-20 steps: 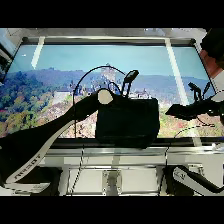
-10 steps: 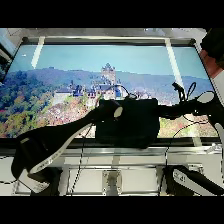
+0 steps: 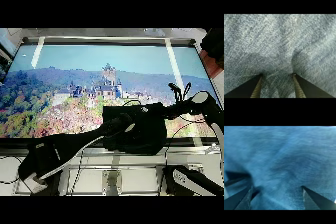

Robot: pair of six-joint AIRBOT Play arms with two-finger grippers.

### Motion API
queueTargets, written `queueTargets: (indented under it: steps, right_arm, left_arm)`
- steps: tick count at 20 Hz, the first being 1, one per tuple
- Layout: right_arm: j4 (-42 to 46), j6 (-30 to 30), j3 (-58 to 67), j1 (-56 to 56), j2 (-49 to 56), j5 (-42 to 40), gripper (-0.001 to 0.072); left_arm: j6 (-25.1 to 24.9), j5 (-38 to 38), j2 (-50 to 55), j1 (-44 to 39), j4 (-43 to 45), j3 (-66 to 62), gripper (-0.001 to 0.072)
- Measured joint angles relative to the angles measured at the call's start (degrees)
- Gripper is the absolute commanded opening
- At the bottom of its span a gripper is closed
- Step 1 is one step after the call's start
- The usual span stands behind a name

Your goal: Fold the clothes and pants, and hang the long-sleeved shirts on hangers.

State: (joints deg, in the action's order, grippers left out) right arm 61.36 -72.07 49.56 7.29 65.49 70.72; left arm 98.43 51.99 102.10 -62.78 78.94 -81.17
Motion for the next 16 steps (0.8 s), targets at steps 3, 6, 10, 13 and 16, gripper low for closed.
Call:
queueTargets:
  steps: [3,6,10,13,16]
  right_arm:
    - [8.11,-4.52,0.0,-0.07,0.0,-0.9,0.0668]
    - [12.04,-7.52,-0.02,-0.74,0.79,-2.43,0.0634]
    - [14.14,-9.46,-0.04,-3.63,3.91,-3.67,0.0226]
    - [15.15,-10.19,0.2,-5.35,6.49,-5.57,0.0027]
    - [16.65,-10.82,2.14,-3.56,7.72,-8.0,0.0027]
  left_arm:
    - [2.45,1.09,-4.5,1.42,3.04,-0.13,0.0434]
    - [4.94,0.52,-9.22,4.52,8.0,-0.28,0.0434]
    - [6.23,4.11,-13.29,9.31,10.47,-0.37,0.0435]
    - [6.6,8.92,-14.38,12.24,11.28,-0.37,0.0435]
    - [6.64,12.68,-14.73,13.51,13.46,-0.37,0.0435]
